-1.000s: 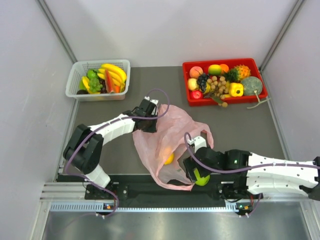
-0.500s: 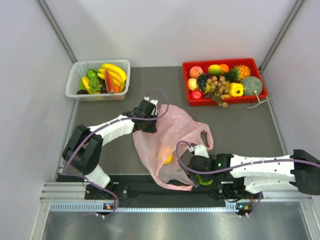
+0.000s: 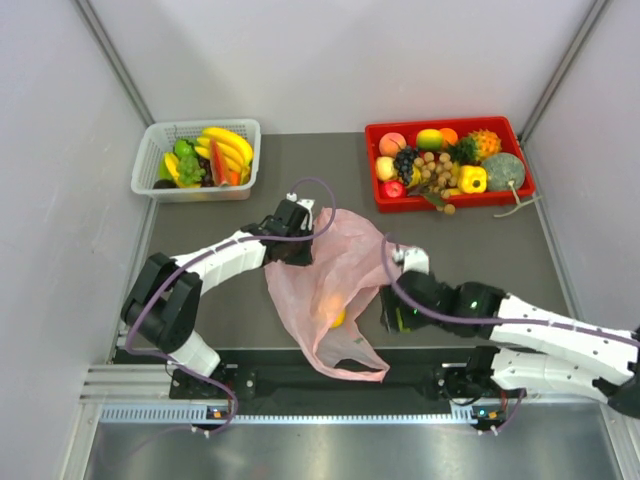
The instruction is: Untie the knot of the plastic bag and take out the fruit
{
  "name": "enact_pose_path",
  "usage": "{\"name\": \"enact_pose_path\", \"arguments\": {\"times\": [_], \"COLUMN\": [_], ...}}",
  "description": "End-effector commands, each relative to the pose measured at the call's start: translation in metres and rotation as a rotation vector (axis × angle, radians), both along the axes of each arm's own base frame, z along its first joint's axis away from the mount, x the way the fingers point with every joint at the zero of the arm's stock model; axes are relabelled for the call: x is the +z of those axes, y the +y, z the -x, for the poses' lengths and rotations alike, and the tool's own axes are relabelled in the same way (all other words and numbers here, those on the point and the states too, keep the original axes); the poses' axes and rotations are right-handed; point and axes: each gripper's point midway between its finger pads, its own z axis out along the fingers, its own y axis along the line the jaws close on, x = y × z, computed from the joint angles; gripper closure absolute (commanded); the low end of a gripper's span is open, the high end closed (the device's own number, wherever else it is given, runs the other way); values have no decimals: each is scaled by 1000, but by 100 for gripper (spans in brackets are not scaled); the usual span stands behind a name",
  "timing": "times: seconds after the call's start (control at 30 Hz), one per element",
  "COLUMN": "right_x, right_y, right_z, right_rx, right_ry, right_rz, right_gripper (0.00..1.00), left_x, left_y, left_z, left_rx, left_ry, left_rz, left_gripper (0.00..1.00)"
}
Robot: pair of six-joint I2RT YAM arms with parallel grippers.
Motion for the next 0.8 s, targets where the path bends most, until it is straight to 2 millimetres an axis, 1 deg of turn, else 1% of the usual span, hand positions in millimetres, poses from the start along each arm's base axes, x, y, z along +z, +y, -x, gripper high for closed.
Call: {"name": "enact_pose_path", "arguments": {"times": [0.0, 0.03, 0.07, 0.1, 0.13, 0.17, 0.2, 0.23, 0.27, 0.3, 0.33, 0.37, 0.4, 0.43, 0.47, 0.5, 0.53, 0.57, 0.6, 0.63, 0.67, 0.7, 0.73, 0.77], "right_x": [76, 89, 110, 118, 127, 146, 147, 167, 172, 168, 188, 192, 186, 202, 204, 187, 206, 205, 182, 199, 174, 171, 185, 176], "right_y": [-16, -20, -16, -36, -40, -45, -58, -64, -70, -85, -91, -98, -113, -119, -127, -146, -154, -162, -175, -179, -184, -187, -189, -188], "right_z": [-70, -85, -108, -133, -149, -168, -197, -215, -231, -257, -273, -287, -310, -326, -338, -359, -374, -386, -405, -420, -437, -448, -461, -468], "right_rx": [-102, -123, -151, -208, -226, -256, -312, -342, -368, -425, -461, -484, -534, -560, -585, -628, -661, -681, -702, -708, -709, -706, -706, -697], "right_ry": [-238, -277, -336, -368, -390, -431, -448, -491, -510, -518, -560, -574, -577, -617, -626, -600, -641, -637, -591, -626, -581, -577, -610, -592], "right_rz": [-46, -55, -91, -65, -75, -94, -76, -87, -78, -43, -56, -58, -39, -49, -43, 9, 9, 19, 42, 27, 61, 65, 55, 67], "right_gripper": [100, 100, 100, 100, 100, 100, 100, 100, 100, 100, 100, 100, 100, 100, 100, 100, 100, 100, 99, 98, 96, 96, 95, 94], "left_x": [11, 11, 11, 11, 11, 13, 14, 16, 16, 18, 19, 19, 19, 20, 21, 20, 21, 21, 21, 20, 20, 20, 19, 18], "left_y": [-7, -8, -9, -8, -7, -7, -7, -7, -6, -6, -6, -5, -5, -5, -6, -6, -6, -7, -7, -8, -10, -10, -10, -10], "left_z": [-5, -5, -5, -5, -5, -6, -6, -6, -5, -4, -4, -3, -2, -1, -1, 0, 0, 1, 1, 2, 3, 3, 3, 3], "left_rx": [-10, -12, -14, -11, -12, -12, -13, -14, -17, -16, -17, -16, -17, -20, -21, -23, -22, -26, -24, -28, -33, -34, -35, -36], "left_ry": [-33, -32, -31, -30, -29, -32, -35, -40, -36, -38, -40, -38, -38, -37, -36, -33, -33, -31, -31, -30, -25, -24, -23, -20], "left_rz": [54, 56, 59, 56, 52, 53, 51, 50, 45, 50, 52, 50, 51, 54, 58, 58, 63, 68, 71, 75, 83, 84, 83, 80], "left_gripper": [100, 100, 100, 100, 100, 100, 100, 100, 100, 100, 100, 100, 100, 100, 100, 100, 100, 100, 100, 100, 100, 100, 100, 100]}}
